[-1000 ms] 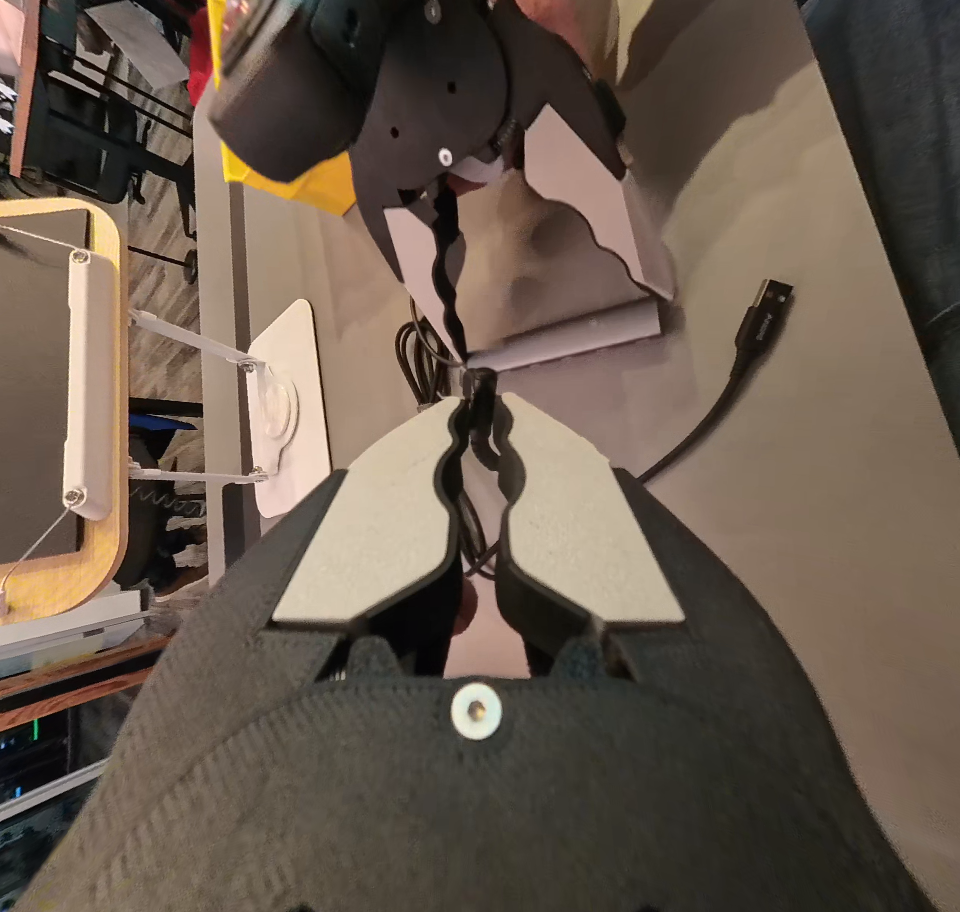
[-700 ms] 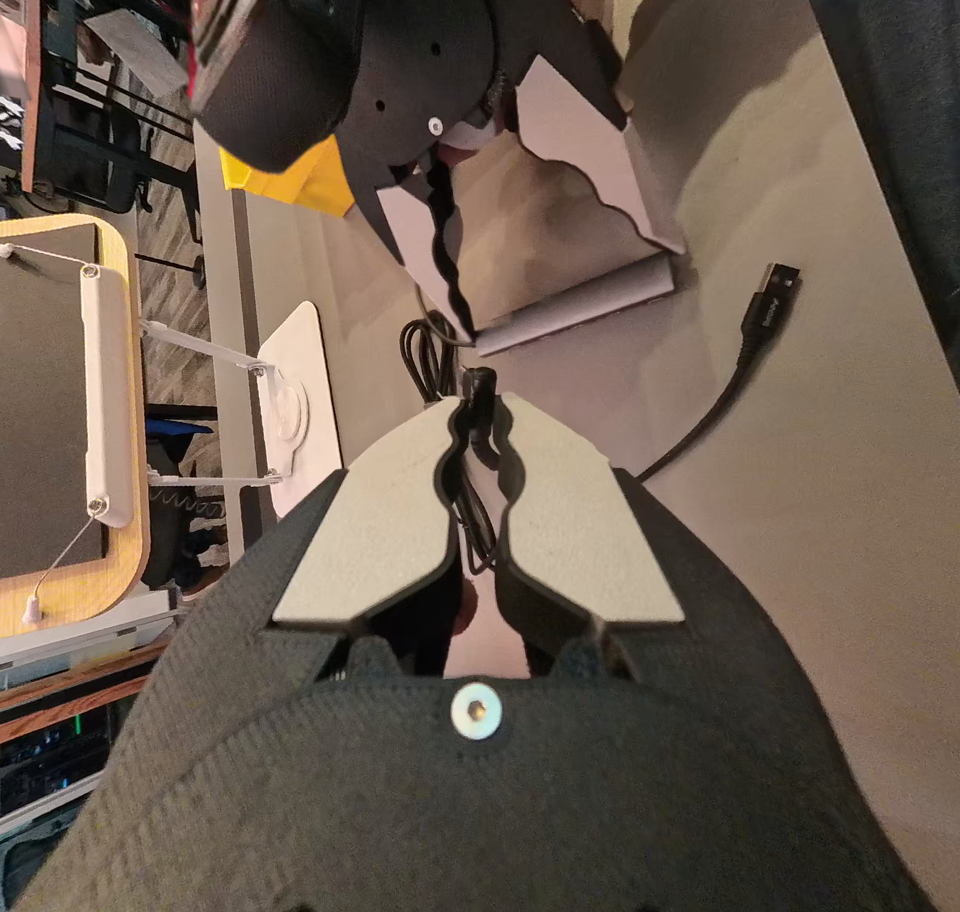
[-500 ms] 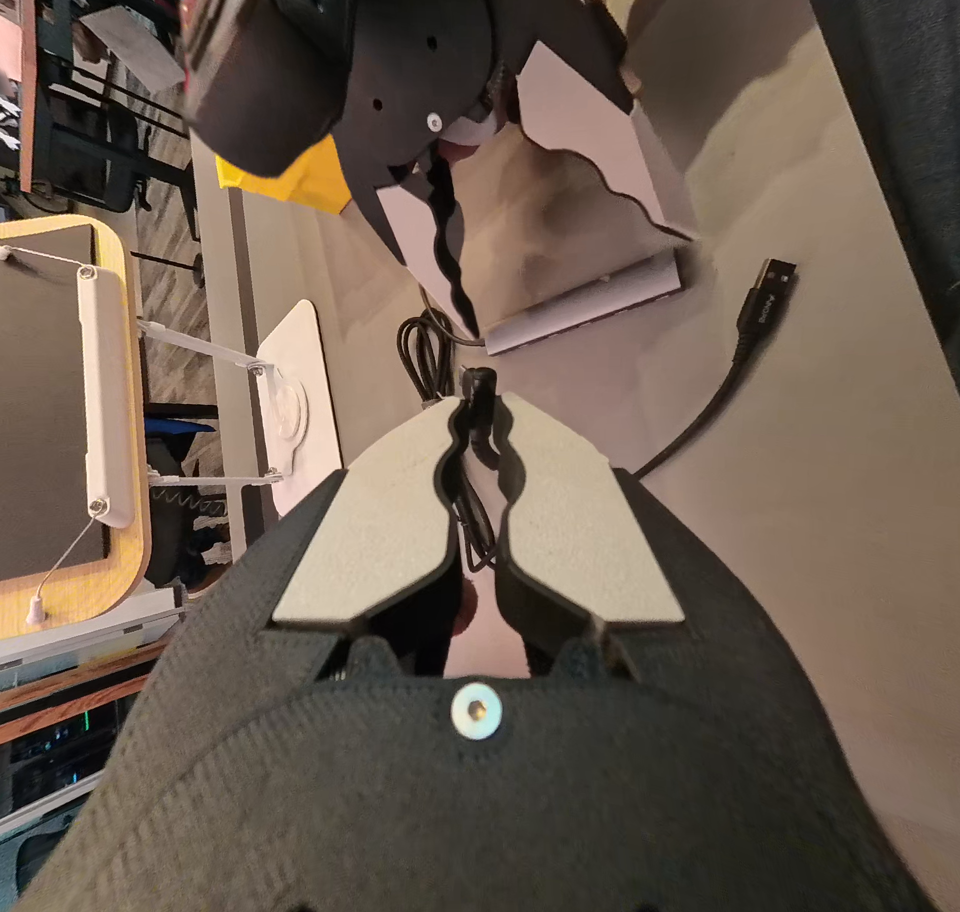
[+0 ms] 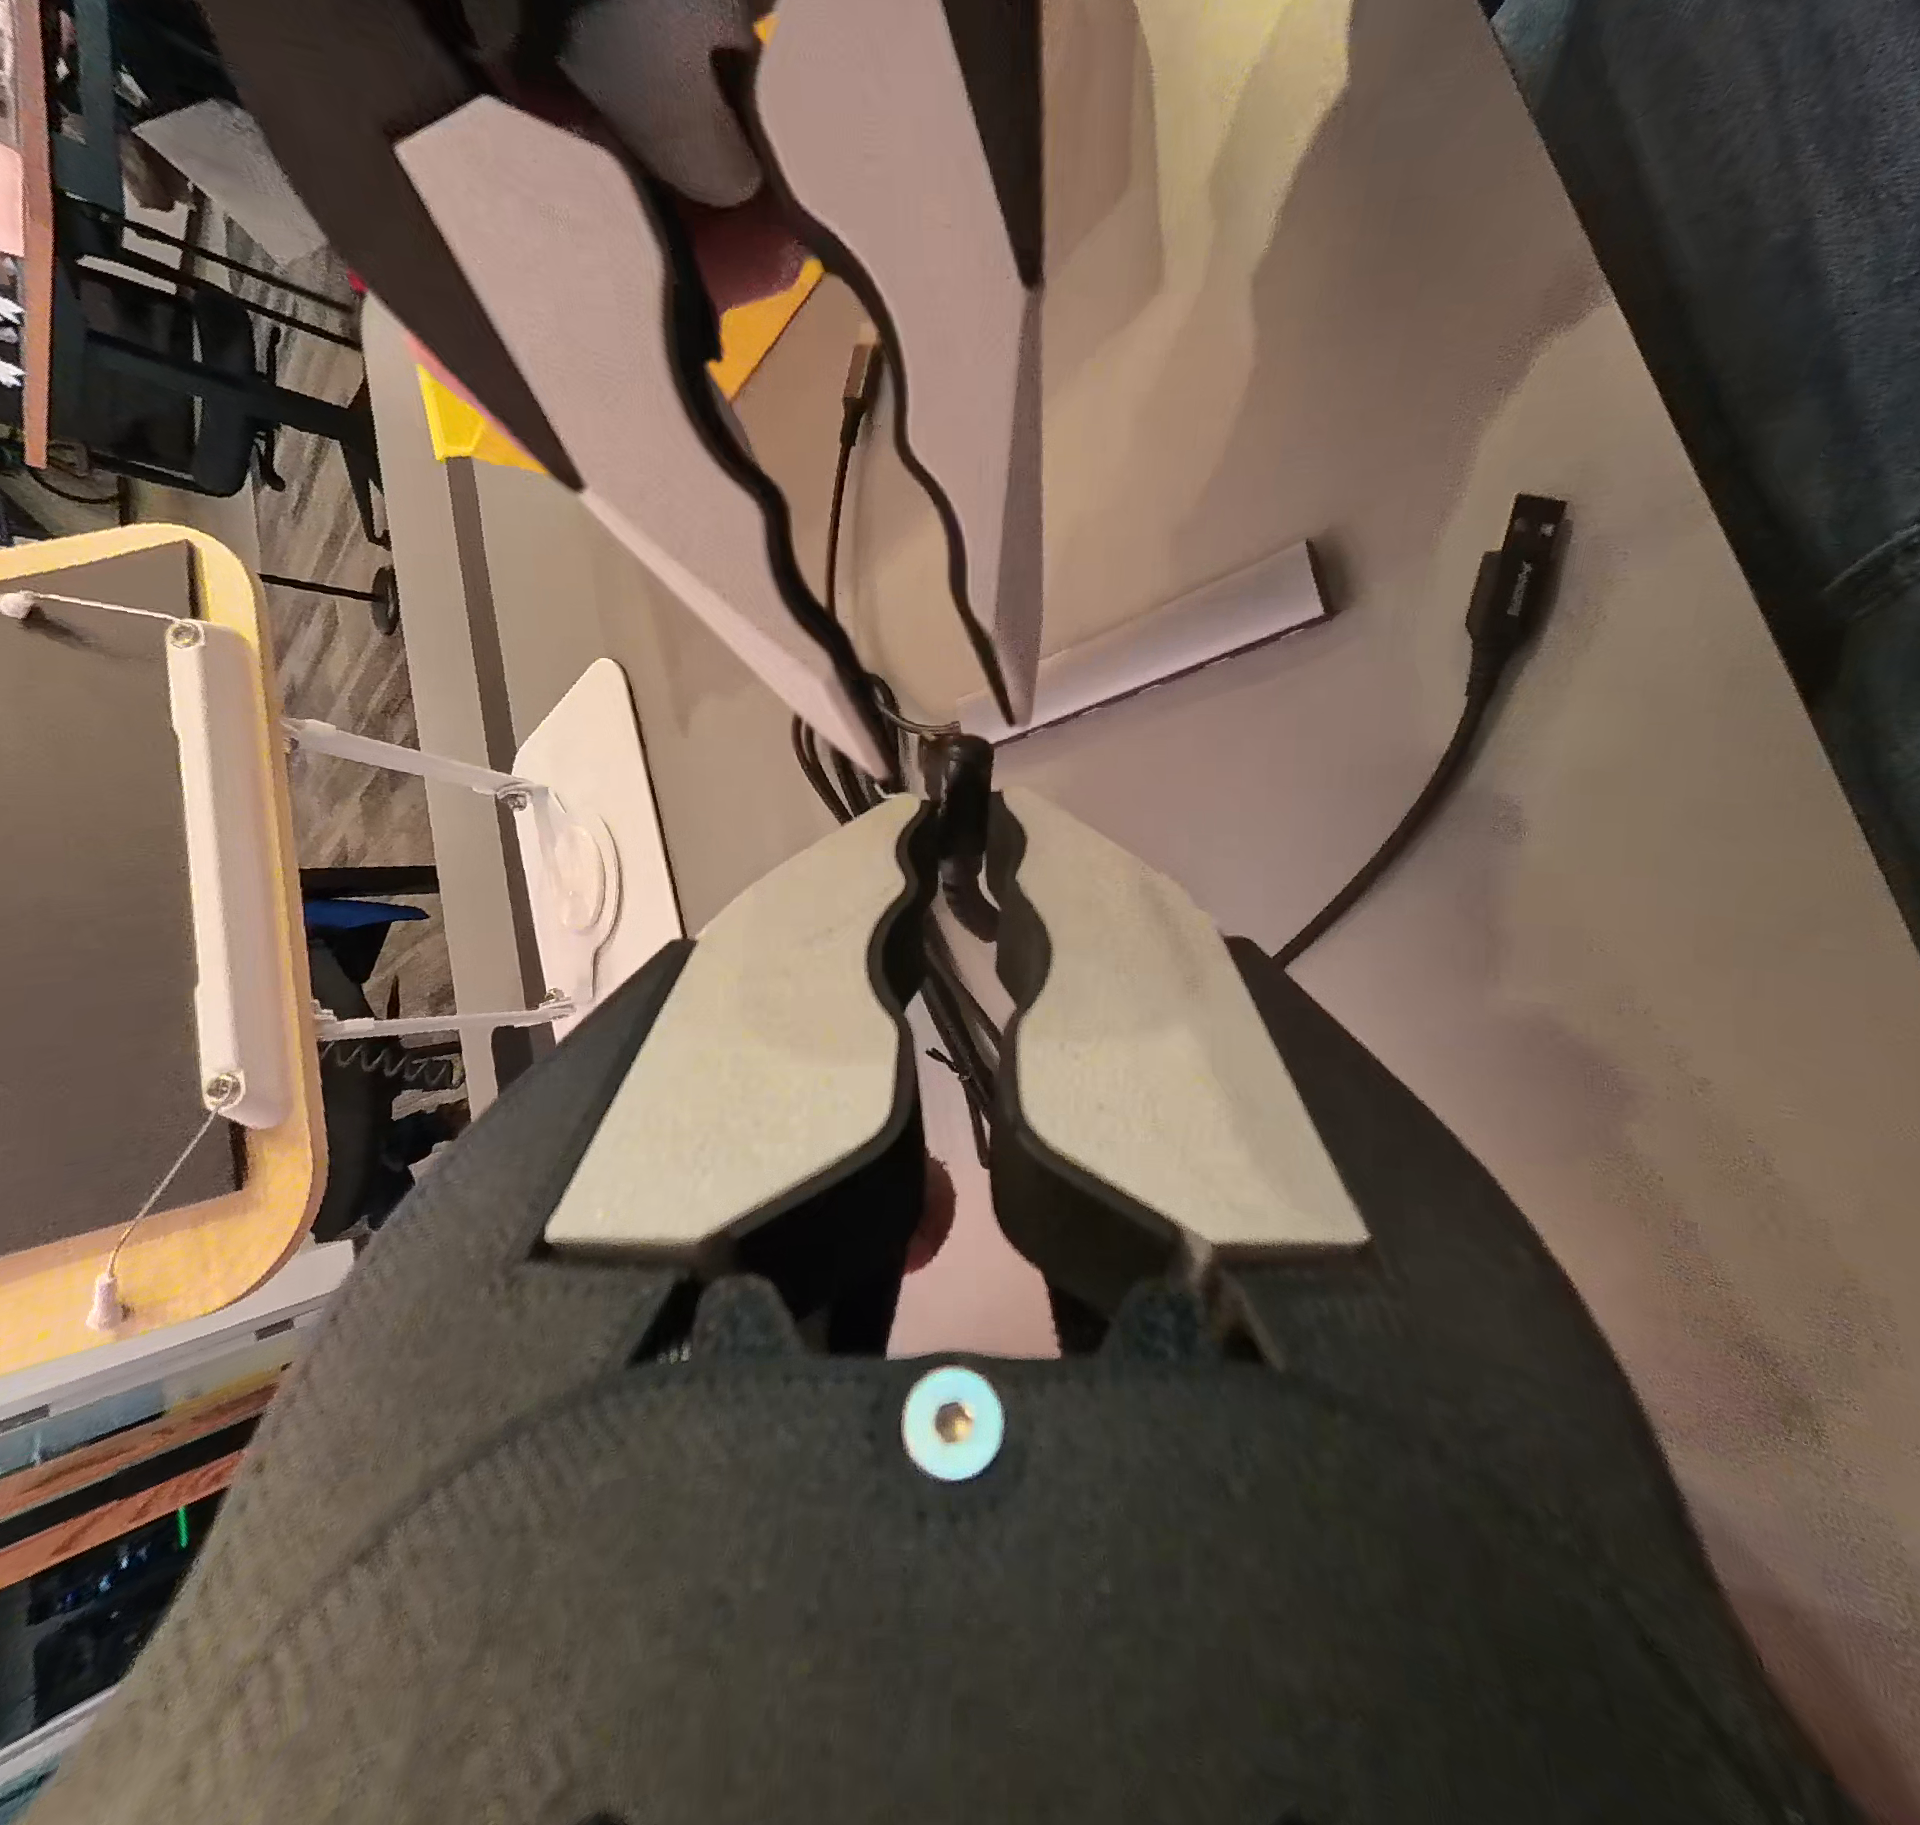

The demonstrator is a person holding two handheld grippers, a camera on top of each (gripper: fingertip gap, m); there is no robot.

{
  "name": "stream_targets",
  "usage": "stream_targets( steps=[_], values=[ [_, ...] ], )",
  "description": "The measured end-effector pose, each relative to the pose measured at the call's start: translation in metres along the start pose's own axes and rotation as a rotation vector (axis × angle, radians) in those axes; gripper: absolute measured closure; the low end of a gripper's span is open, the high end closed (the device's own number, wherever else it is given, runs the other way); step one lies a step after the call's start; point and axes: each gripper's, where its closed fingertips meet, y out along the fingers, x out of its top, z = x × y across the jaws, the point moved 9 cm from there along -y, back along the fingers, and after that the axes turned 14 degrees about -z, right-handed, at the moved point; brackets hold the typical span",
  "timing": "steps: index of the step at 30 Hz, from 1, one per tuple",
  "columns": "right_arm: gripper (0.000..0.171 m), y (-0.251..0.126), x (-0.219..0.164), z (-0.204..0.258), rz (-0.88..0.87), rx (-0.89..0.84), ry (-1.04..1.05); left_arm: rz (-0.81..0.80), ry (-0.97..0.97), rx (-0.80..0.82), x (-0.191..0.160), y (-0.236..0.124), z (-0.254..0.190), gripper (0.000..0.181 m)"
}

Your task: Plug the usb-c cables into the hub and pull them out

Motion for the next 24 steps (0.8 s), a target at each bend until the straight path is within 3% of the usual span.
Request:
stream_targets(
  steps=[5,15,24],
  values=[
    [0.168,0.004,0.005,0.004,-0.016,-0.058,-0.074,-0.010,-0.020,0.000,0.000,-0.001,-0.001,0.173],
    [0.171,0.003,0.012,0.006,0.030,-0.192,-0.182,-0.061,-0.216,0.061,-0.002,-0.006,0.008,0.171],
    [0.171,0.007,0.013,0.009,0.092,-0.294,-0.255,-0.099,-0.601,0.093,-0.005,-0.005,0.008,0.144]
  ],
)
